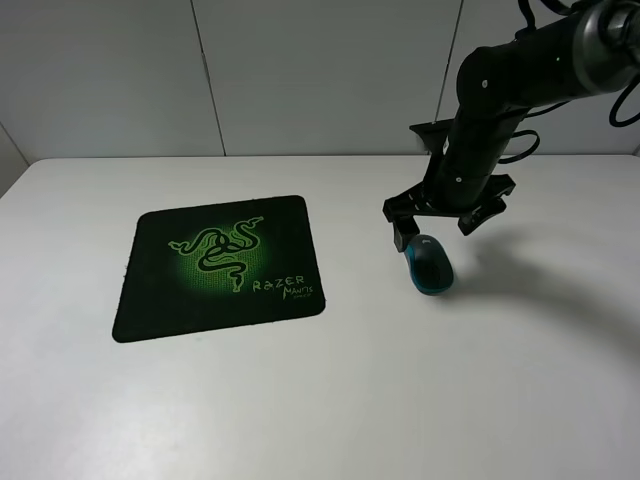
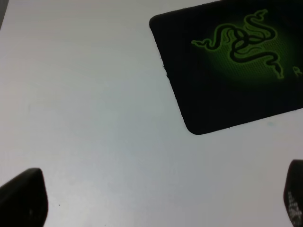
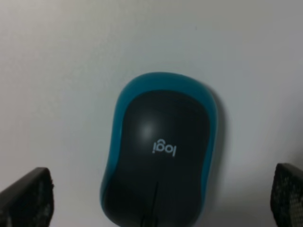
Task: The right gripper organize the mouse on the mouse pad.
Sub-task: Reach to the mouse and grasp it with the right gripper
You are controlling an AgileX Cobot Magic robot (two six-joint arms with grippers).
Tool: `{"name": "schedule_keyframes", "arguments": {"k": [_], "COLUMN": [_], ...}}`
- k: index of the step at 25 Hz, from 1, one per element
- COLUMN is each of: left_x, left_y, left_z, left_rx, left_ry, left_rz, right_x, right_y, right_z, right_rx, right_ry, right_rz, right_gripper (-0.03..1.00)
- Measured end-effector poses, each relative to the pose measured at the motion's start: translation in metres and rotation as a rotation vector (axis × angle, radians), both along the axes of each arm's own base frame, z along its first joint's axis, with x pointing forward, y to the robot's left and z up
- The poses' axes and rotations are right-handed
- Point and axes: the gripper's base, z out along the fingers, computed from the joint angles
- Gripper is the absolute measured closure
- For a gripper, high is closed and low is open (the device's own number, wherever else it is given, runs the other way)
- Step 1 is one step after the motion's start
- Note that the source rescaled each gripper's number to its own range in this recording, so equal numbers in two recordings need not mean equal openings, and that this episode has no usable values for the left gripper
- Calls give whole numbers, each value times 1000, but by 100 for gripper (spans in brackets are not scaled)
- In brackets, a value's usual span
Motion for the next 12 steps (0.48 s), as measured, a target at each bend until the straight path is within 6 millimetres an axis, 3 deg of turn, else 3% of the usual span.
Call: {"name": "schedule_keyframes", "arguments": {"k": [12], "left_x": [0], "left_y": [0], "left_z": [0], "left_rx": [0], "left_ry": [0], "left_rz": [0], "right_x": [5], "right_y": [-3], "right_z": [-29], "right_rx": [-71], "right_ry": [33], "right_rz": [2], "right_gripper": [-3]}}
